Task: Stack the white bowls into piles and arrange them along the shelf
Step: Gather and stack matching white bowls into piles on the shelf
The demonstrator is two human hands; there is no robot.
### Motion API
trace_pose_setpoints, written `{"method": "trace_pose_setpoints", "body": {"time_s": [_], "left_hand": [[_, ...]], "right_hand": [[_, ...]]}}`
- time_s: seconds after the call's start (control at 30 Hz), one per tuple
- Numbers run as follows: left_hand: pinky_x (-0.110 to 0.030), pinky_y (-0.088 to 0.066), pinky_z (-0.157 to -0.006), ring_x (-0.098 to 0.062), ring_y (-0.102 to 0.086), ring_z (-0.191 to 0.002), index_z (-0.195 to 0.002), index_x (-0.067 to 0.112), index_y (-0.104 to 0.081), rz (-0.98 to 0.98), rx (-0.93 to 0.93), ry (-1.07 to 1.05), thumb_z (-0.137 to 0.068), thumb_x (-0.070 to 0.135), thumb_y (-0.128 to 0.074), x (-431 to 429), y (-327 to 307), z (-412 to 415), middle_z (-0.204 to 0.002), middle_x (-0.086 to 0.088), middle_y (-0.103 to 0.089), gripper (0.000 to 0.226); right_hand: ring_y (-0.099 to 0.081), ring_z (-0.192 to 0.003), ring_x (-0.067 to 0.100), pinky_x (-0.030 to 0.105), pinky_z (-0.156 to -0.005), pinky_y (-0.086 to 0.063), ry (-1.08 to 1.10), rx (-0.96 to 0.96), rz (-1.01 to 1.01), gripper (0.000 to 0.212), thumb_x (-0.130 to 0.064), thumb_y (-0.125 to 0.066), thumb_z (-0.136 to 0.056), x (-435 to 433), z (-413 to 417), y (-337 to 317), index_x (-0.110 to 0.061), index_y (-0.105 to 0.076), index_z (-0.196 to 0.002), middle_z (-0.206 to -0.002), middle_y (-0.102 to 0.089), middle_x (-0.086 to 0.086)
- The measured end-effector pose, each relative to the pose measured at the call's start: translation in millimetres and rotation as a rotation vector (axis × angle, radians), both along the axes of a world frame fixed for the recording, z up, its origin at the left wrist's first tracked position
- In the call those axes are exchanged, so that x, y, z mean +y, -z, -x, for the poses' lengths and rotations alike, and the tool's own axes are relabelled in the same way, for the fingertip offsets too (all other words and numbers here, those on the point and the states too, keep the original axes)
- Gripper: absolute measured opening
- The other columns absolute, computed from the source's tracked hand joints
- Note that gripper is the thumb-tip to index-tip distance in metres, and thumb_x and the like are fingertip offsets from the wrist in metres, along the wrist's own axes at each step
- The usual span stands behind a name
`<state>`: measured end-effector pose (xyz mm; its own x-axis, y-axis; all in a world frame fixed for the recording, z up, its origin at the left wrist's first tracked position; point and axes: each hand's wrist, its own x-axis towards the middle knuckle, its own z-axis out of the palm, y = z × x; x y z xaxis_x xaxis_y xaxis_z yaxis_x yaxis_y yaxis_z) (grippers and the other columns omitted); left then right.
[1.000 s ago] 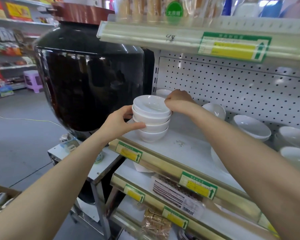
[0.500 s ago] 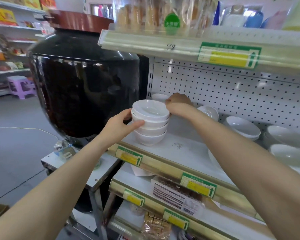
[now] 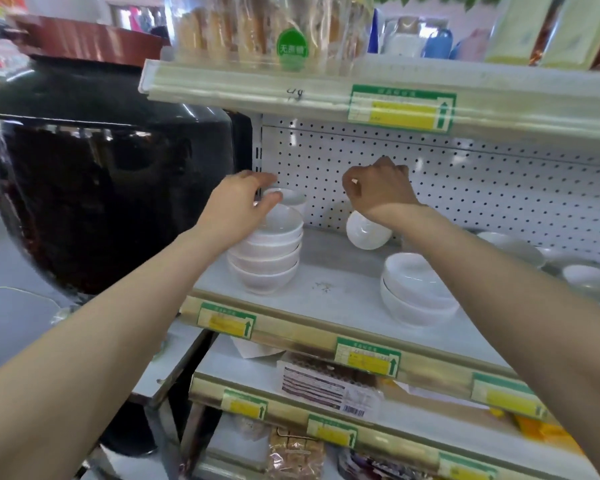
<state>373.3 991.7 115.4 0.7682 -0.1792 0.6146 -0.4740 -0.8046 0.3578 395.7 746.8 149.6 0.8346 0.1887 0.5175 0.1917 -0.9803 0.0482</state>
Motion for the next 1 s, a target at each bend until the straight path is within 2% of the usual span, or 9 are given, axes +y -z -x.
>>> {"method": "trace_pose_setpoints", "body": {"time_s": [0.2,0.37,0.47,0.6,0.7,0.77,0.87,1.0], "left_hand": [[-0.033,-0.038,-0.099,-0.029,-0.049,-0.124,-0.131,0.019,-0.061,-0.084,-0.028,0.114,-0.095,0.035,-0.059,-69,-4,-14,-0.134,-0.004,-0.059,0.039],[-0.032,-0.036,-0.101,-0.028,-0.047,-0.125,-0.132,0.021,-0.059,-0.086,-0.001,0.171,-0.095,0.035,-0.058,-122,3,-23,-0.134,-0.003,-0.057,0.039],[-0.034,-0.037,-0.102,-0.028,-0.046,-0.126,-0.135,0.025,-0.055,-0.154,0.100,0.167,-0.096,0.037,-0.055,-152,10,-33,-0.138,-0.002,-0.053,0.040],[-0.033,-0.040,-0.099,-0.025,-0.051,-0.122,-0.136,0.025,-0.053,-0.189,0.216,0.177,-0.097,0.038,-0.052,-185,18,-46,-0.135,0.000,-0.056,0.041],[-0.033,-0.044,-0.097,-0.019,-0.057,-0.115,-0.136,0.025,-0.052,-0.189,0.314,0.198,-0.098,0.041,-0.050,-205,26,-54,-0.127,0.006,-0.061,0.041],[-0.035,-0.047,-0.095,-0.018,-0.059,-0.110,-0.133,0.023,-0.054,-0.177,0.356,0.219,-0.098,0.041,-0.050,-216,31,-60,-0.122,0.005,-0.063,0.040],[-0.035,-0.048,-0.090,-0.022,-0.060,-0.104,-0.118,0.014,-0.065,-0.191,0.359,0.269,-0.099,0.036,-0.050,-230,36,-73,-0.116,-0.002,-0.065,0.032],[-0.036,-0.047,-0.084,-0.024,-0.063,-0.095,-0.108,0.015,-0.070,-0.252,0.449,0.282,-0.099,0.038,-0.051,-249,45,-93,-0.104,-0.005,-0.069,0.031]], "right_hand": [[-0.049,-0.109,0.031,0.040,-0.090,-0.035,0.074,-0.017,-0.015,0.029,-0.028,-0.042,-0.099,-61,15,-1,-0.030,-0.067,-0.113,-0.092,-0.065,0.013],[-0.049,-0.104,0.029,0.040,-0.086,-0.034,0.146,0.054,-0.029,0.030,-0.027,-0.039,-0.099,-112,18,-1,-0.033,-0.066,-0.111,-0.080,-0.054,0.004],[-0.047,-0.098,0.027,0.041,-0.084,-0.033,0.188,0.108,-0.038,0.030,-0.026,-0.037,-0.099,-141,16,3,-0.032,-0.065,-0.110,-0.076,-0.050,-0.001],[-0.049,-0.101,0.028,0.039,-0.079,-0.030,0.225,0.184,-0.064,0.033,-0.025,-0.035,-0.100,-174,5,17,-0.030,-0.064,-0.115,-0.091,-0.060,0.003],[-0.050,-0.110,0.029,0.041,-0.083,-0.031,0.276,0.236,-0.056,0.034,-0.029,-0.034,-0.100,-196,-11,29,-0.030,-0.063,-0.117,-0.111,-0.066,0.004],[-0.050,-0.110,0.029,0.041,-0.087,-0.032,0.315,0.283,-0.055,0.034,-0.031,-0.034,-0.101,-209,-22,34,-0.029,-0.064,-0.116,-0.112,-0.066,0.005],[-0.047,-0.116,0.029,0.045,-0.095,-0.033,0.358,0.369,-0.036,0.034,-0.036,-0.034,-0.102,-225,-38,40,-0.029,-0.062,-0.120,-0.114,-0.063,0.005],[-0.045,-0.120,0.029,0.048,-0.100,-0.031,0.365,0.462,-0.019,0.036,-0.039,-0.033,-0.103,-240,-58,49,-0.025,-0.061,-0.122,-0.119,-0.061,0.005]]}}
